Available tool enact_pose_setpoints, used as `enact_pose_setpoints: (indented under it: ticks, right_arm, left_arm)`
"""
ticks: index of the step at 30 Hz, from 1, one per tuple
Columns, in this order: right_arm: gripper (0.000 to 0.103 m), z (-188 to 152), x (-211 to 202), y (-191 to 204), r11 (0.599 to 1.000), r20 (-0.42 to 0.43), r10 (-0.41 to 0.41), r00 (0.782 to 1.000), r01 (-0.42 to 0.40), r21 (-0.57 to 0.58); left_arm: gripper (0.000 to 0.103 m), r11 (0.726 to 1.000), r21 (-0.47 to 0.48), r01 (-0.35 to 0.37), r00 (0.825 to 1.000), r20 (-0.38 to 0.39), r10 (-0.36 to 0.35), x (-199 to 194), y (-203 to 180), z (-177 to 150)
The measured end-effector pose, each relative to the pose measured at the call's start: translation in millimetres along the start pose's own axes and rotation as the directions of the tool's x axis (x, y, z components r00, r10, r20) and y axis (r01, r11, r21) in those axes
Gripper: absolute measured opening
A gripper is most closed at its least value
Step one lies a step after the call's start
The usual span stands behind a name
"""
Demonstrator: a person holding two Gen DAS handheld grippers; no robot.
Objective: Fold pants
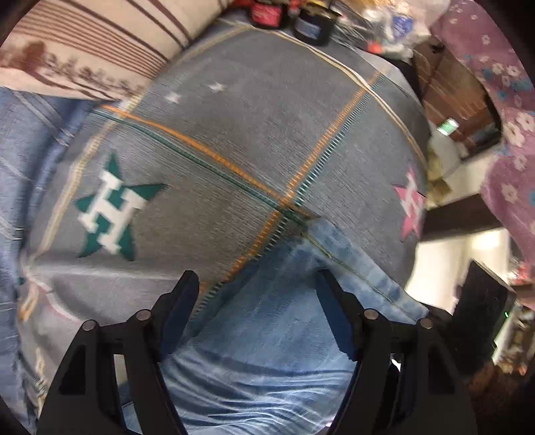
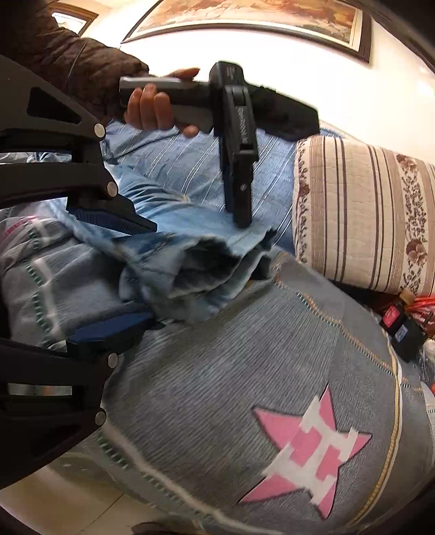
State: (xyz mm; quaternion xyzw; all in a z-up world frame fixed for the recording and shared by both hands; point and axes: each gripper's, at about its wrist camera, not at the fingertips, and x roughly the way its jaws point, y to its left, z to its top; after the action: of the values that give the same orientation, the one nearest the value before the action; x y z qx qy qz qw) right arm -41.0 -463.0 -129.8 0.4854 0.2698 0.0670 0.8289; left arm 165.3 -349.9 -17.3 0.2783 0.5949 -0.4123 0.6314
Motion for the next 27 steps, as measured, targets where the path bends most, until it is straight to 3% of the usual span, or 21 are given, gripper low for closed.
enact_pose_setpoints:
  ticks: [1, 4, 7, 11, 13, 19, 24, 27]
  right_arm:
    - [0.050, 1.3, 2.6, 1.1, 1.000, -0.005, 0.008, 1.000, -0.008, -0.007]
    - [0.050, 0.5, 2.9, 2.7, 0.999, -0.014, 0.011, 1.000, -0.012, -0.050]
    - [0.049, -2.8, 0.2, 2.2, 0.996, -0.003, 0.013, 1.000, -0.013, -0.086]
    - [0.048, -3.6, -0.3, -4.3, 0.998, 0.022, 0.050, 0.998, -0.049, -0.047]
    - [0.047, -3.0, 1.2, -4.0, 0.997, 0.029, 0.053, 0.998, -0.051, -0.050]
    - [0.029, 3.5, 12.1, -3.2, 0.998, 0.032, 0.062, 0.998, -0.061, -0.035]
    - [0.032, 2.4, 8.1, -3.7, 0.997, 0.014, 0.059, 0.998, -0.059, -0.046]
    - [0.032, 3.5, 10.3, -1.3, 0.997, 0.014, 0.048, 0.999, -0.047, -0.065]
  left_arm:
    - [0.078, 1.000, 0.026, 0.017, 1.000, -0.016, -0.017, 3.7, -2.7, -2.5]
    - [0.080, 0.989, 0.145, -0.025, 0.996, -0.076, 0.036, 22.9, -18.7, -10.3]
    - [0.084, 0.975, 0.212, -0.072, 0.994, -0.069, 0.088, 32.5, -30.8, -10.3]
    - [0.084, 0.981, 0.191, -0.042, 0.998, -0.042, 0.051, 31.7, -33.0, -4.5]
    - [0.084, 0.976, 0.211, -0.061, 0.997, -0.026, 0.068, 31.2, -36.0, -6.0]
    - [0.080, 0.981, 0.185, -0.063, 0.998, 0.003, 0.063, 26.6, -35.7, -3.4]
    - [0.080, 0.957, 0.244, -0.155, 0.988, 0.061, 0.144, 10.2, -30.6, -11.1]
    - [0.084, 0.966, 0.207, -0.155, 0.987, -0.003, 0.159, 27.6, -18.3, -9.8]
